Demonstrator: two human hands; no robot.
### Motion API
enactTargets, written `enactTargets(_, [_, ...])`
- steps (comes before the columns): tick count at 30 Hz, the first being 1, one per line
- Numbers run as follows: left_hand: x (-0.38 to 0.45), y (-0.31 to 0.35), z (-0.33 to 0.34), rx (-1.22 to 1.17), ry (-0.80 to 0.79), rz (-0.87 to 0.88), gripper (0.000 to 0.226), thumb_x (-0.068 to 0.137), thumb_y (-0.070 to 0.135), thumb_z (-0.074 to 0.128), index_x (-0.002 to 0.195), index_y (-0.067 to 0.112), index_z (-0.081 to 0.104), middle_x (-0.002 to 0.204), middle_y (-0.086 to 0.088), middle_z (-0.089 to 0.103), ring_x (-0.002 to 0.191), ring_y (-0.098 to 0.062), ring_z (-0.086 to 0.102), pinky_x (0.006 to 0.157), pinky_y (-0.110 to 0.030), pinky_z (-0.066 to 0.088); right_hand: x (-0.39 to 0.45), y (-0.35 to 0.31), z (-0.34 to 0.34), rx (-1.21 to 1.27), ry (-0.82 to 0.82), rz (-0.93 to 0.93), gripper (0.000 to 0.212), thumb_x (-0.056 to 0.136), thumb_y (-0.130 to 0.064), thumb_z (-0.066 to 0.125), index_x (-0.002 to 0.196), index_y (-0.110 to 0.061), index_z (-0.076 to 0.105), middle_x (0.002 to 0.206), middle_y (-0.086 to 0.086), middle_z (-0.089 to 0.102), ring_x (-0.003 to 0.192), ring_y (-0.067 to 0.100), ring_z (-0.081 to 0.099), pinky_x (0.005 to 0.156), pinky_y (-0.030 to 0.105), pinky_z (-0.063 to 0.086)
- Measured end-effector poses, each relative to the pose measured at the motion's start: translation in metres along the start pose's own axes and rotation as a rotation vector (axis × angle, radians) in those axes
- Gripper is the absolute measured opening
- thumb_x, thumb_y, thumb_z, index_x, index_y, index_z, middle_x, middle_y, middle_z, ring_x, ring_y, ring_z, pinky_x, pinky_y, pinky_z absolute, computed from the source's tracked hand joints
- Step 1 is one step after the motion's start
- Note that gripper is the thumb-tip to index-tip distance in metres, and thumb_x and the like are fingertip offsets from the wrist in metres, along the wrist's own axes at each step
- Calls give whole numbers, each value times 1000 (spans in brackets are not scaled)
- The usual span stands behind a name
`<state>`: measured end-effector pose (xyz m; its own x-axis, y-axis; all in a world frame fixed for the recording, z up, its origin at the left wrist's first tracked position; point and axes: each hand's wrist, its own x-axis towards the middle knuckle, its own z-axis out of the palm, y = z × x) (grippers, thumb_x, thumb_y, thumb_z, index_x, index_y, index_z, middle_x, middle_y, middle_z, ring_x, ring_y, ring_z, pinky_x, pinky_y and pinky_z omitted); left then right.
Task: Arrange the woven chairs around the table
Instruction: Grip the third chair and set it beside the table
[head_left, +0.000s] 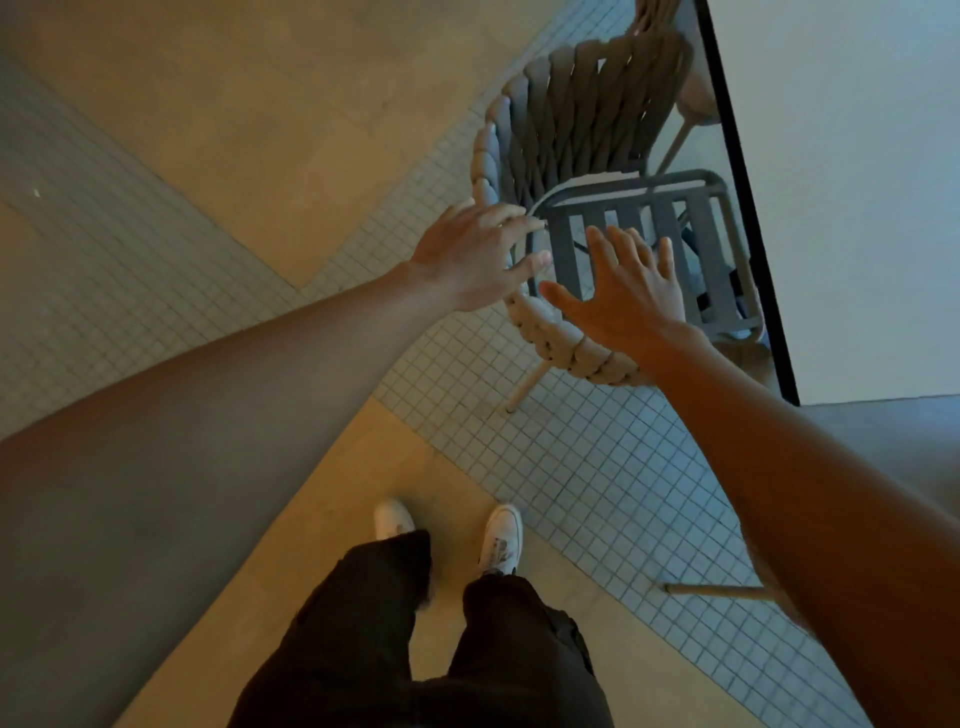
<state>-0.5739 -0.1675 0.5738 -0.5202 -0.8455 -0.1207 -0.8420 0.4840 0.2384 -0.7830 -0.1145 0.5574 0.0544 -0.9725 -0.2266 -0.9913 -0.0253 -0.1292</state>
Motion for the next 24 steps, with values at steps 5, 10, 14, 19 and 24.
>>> enactTargets(5, [46,-45,-17,4,49,35,63,101,63,32,147,25,49,152,-2,48,139,-27,43,116,-47,25,62,-18,-19,-50,24,8,105,87,-88,26,161,-14,19,168,13,22,156,31,15,125,58,3])
enactTargets(10, [98,-104,-35,-13,21,74,64,99,65,30,148,27,48,155,-1,44,143,-24,39,118,-46,23,129,-44,-29,-51,57,108,108,84,-91,24,160,-15,20,167,12,23,155,32,16,125,60,5])
enactTargets(14, [128,-147,-52,-40,-2,141,62,99,63,29,147,28,47,155,2,43,142,-23,40,118,-45,24,168,-67,-32,-41,61,206,108,83,-92,25,161,-16,20,168,12,22,155,33,16,125,59,5])
enactTargets(19, [165,-212,-81,9,-15,252,59,102,60,33,148,26,47,153,-1,46,141,-24,41,118,-46,25,214,-95,-39,4,82,287,108,83,-92,23,161,-18,18,169,12,19,156,32,14,125,58,2])
enactTargets(24, [208,-262,-97,15,-7,299,57,101,59,38,144,25,51,151,-1,48,140,-24,43,117,-47,27,261,-111,-42,33,104,305,104,86,-91,26,161,-19,19,169,12,20,156,33,14,124,61,3])
